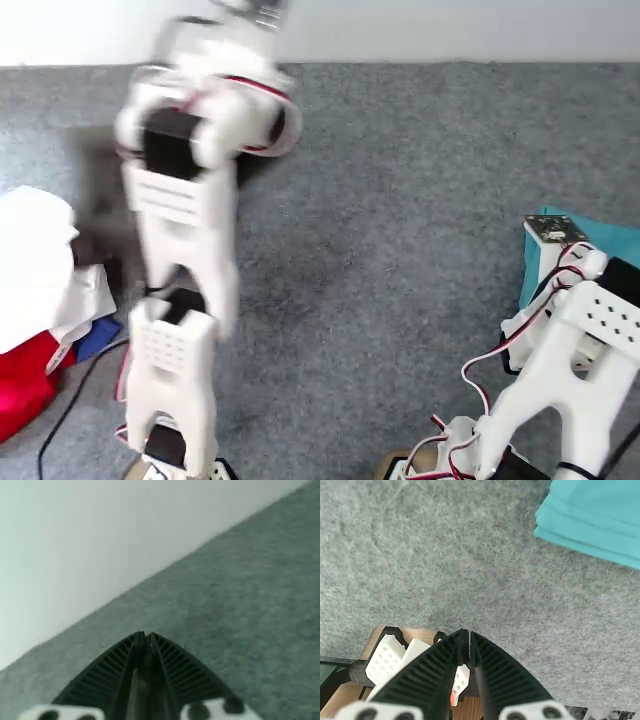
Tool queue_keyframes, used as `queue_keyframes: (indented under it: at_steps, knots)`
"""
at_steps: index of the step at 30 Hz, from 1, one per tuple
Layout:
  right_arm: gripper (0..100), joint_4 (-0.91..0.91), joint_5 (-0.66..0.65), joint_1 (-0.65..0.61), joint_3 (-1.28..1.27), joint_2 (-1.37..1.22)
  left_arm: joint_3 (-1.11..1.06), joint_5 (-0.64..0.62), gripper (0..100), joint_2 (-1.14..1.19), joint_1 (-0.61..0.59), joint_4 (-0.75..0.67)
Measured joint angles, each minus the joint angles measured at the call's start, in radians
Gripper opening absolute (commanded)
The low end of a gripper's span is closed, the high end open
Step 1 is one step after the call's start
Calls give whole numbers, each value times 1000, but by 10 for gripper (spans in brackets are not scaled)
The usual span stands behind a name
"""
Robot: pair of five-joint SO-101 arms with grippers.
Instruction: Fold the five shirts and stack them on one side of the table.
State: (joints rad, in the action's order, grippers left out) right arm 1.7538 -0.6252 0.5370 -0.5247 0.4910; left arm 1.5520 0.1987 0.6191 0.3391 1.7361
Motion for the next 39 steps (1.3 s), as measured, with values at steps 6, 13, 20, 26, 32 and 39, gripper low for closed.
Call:
queue_keyframes:
  at_steps: [6, 13, 20, 26, 32, 39]
  knots:
    - [9, 0, 0, 0, 0, 0, -135, 0, 148, 0, 227, 0]
    - [9, 0, 0, 0, 0, 0, -262, 0, 207, -81, 241, 0]
    - [9, 0, 0, 0, 0, 0, -605, 0, 207, -319, 173, 0]
    - [9, 0, 0, 0, -49, 0, -973, 0, 208, -434, -3, 0]
    - [9, 0, 0, 0, -109, 2, -1172, 17, 288, -404, -144, 0]
    - [9, 0, 0, 0, -112, 5, -1181, 32, 301, -213, -178, -37]
